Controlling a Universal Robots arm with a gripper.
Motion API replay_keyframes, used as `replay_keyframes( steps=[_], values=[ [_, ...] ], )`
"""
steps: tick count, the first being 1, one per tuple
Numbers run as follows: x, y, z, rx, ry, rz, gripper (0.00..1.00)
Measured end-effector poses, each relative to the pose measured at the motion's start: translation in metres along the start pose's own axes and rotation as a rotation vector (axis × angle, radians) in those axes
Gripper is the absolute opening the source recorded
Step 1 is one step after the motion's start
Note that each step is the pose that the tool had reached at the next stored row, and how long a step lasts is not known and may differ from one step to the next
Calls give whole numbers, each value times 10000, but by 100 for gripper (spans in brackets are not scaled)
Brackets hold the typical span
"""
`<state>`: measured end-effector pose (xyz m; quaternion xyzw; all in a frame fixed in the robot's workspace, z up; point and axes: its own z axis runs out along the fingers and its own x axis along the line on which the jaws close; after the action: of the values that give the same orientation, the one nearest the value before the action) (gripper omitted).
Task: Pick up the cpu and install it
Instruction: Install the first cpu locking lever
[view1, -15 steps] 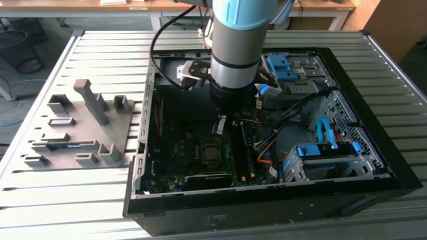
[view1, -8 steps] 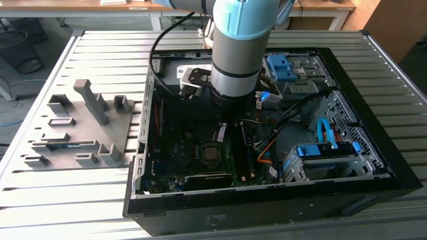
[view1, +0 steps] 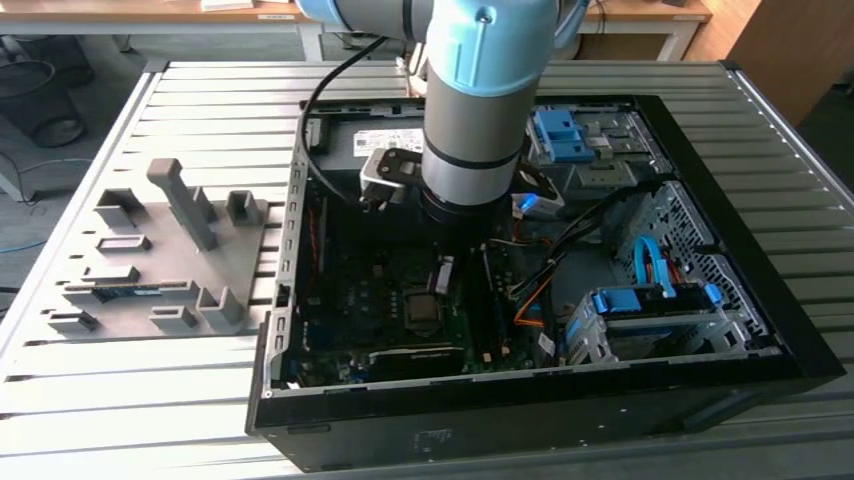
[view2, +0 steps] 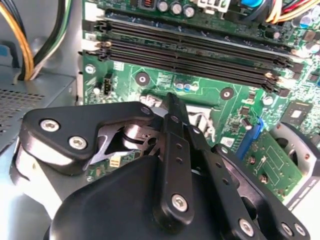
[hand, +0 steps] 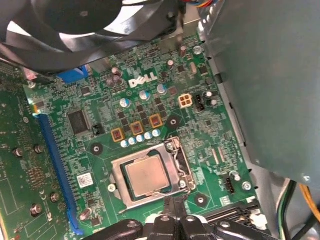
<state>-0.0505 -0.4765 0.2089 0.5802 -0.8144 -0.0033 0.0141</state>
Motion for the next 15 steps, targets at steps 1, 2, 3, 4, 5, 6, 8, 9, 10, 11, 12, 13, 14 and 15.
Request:
replay_keyframes(
  steps=[1,2,3,4,5,6,8,9,10,11,12,13,14,15],
  values=[
    [7,-2,3,5,14,-19,10],
    [14,-5,6,8,24,-41,10],
    [22,-7,10,14,37,-65,10],
    [29,-10,13,18,50,-85,10],
    [36,-13,16,24,65,-102,10],
    [44,-15,18,30,85,-118,10],
    [65,-23,27,36,100,-149,10],
    [76,-27,36,38,104,-169,10],
    [89,-32,46,38,105,-184,10],
    [99,-36,59,38,106,-194,10],
    [105,-38,73,40,111,-203,10],
    [110,-40,86,43,115,-214,10],
    [114,-42,96,45,123,-225,10],
    [121,-45,103,48,135,-237,10]
  ],
)
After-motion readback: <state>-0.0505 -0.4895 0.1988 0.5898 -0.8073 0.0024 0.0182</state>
